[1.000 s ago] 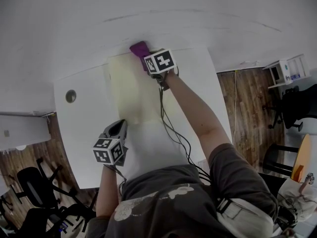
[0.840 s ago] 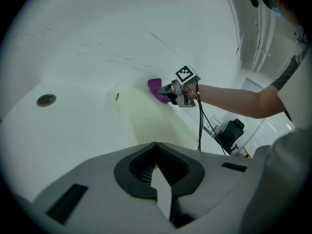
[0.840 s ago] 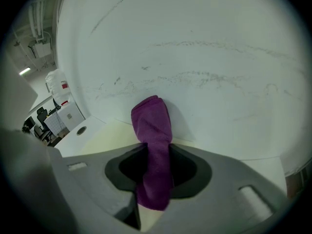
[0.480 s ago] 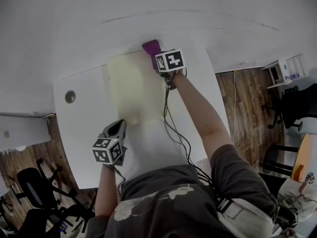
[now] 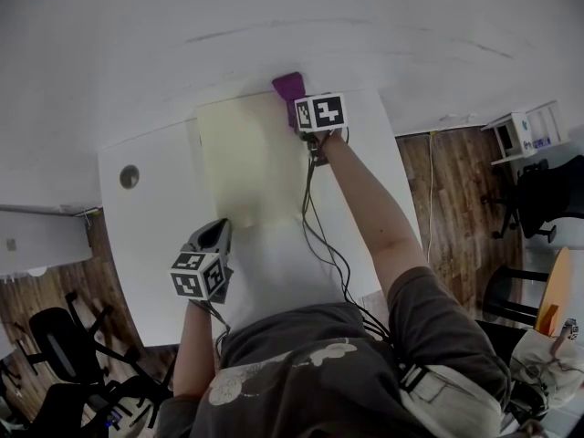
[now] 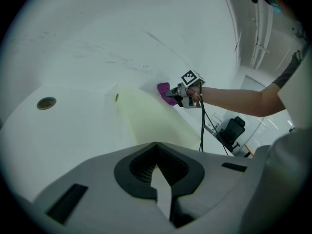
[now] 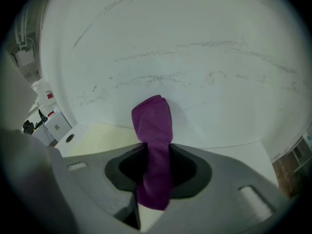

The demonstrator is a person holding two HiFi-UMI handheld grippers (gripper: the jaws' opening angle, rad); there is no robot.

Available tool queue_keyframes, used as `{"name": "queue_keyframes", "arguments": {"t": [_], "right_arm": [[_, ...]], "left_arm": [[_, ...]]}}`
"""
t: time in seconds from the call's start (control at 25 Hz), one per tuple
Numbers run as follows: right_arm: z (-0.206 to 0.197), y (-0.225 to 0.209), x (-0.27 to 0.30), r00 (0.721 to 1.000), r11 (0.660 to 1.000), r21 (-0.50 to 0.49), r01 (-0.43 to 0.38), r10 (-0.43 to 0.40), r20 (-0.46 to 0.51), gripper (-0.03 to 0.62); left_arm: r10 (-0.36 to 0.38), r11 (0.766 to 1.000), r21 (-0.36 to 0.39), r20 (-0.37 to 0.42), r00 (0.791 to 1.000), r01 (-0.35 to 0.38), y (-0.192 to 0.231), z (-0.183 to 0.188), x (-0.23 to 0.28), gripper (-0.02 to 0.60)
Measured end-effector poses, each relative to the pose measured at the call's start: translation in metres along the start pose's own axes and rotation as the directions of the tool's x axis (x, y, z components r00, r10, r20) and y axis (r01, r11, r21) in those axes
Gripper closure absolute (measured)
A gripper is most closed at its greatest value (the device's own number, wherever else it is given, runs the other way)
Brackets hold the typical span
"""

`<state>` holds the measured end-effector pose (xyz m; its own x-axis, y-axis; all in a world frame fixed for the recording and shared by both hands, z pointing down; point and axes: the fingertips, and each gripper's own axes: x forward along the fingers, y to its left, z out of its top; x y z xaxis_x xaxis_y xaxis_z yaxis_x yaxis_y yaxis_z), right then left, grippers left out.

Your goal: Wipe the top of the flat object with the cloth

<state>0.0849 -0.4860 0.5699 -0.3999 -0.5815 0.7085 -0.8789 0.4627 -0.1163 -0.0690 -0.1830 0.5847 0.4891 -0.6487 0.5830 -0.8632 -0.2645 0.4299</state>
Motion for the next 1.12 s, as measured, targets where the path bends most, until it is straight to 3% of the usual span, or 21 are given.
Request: {"name": "queue_keyframes", "arguments": {"t": [0.16,0.36,0.68,1.12], "right_arm": [[0.002,0.007,-0.009,1.000,0.999,0.042,-0.021,0.020,0.012,0.477],[0.013,0.035,-0.029,0.995,0.996,0.020,-0.086,0.085,0.045,0.477],[0.005,0.133,-0.042,0.963,0.963,0.012,-0.270,0.270,0.023,0.477],[-0.020,0.224,-0.021,0.931,0.932,0.048,-0.358,0.360,-0.052,0.477]], "left_arm": [[0.000,1.000,0.006,-0.002,1.000,0.000,0.001,-0.001,0.000,0.586],[-0.002,1.000,0.009,0.002,1.000,0.002,0.000,0.000,0.000,0.586],[-0.010,1.000,0.010,0.007,1.000,0.010,0.000,-0.001,-0.002,0.586],[-0.019,0.999,0.025,0.014,1.000,0.019,0.002,0.001,-0.004,0.586]]}}
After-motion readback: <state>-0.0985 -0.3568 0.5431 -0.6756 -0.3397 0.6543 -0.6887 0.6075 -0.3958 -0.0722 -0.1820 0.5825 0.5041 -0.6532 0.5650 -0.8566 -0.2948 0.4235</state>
